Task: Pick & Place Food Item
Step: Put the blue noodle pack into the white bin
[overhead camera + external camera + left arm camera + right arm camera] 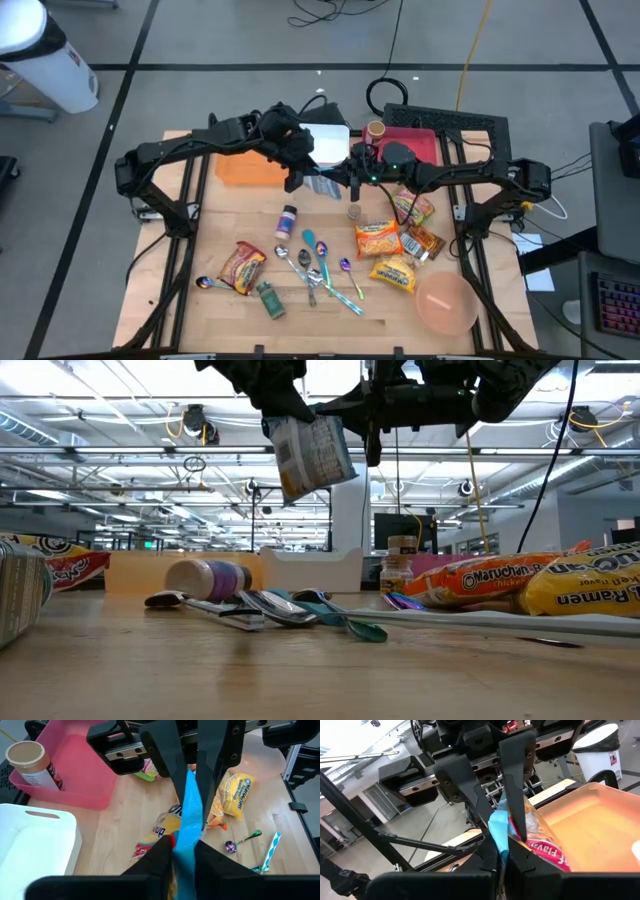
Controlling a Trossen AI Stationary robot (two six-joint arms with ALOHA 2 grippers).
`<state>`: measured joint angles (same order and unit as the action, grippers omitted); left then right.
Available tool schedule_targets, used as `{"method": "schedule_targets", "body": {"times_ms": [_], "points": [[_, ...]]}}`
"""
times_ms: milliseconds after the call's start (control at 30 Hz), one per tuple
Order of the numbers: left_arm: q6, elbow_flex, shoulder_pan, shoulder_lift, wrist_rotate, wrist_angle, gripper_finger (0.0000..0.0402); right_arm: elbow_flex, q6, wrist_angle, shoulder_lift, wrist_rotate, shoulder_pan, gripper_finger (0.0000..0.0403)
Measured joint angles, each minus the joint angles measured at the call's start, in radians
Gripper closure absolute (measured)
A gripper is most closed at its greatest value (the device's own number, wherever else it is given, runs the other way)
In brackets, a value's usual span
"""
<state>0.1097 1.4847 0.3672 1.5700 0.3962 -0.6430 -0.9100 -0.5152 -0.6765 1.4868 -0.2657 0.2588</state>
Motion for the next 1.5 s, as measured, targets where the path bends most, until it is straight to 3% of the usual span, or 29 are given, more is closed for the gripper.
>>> {"method": "schedule_targets", "body": {"times_ms": [267,633,767,1167,1500], "points": [[-0.001,0.0,0.0,0.0,0.004,0.0,0.0394,0.0,0.002,0.001,0.0,0.002,0.0,0.0403],[0.004,0.0,0.001,0.0,0.02,0.0,0.0395,0.0,0.006,-0.001,0.0,0.0,0.0,0.0394],[-0.003,0.0,0.003,0.0,0.019,-0.001,0.0398,0.0,0.003,-0.001,0.0,-0.002,0.002,0.036],[-0.033,-0.001,0.046,-0.001,0.019,-0.02,0.0399,0.0,-0.05,-0.001,-0.004,-0.002,0.034,0.0205],[-0.021,-0.001,0.098,-0.019,0.021,-0.041,0.0397,-0.001,-0.018,0.002,-0.067,-0.001,0.099,0.016]]}}
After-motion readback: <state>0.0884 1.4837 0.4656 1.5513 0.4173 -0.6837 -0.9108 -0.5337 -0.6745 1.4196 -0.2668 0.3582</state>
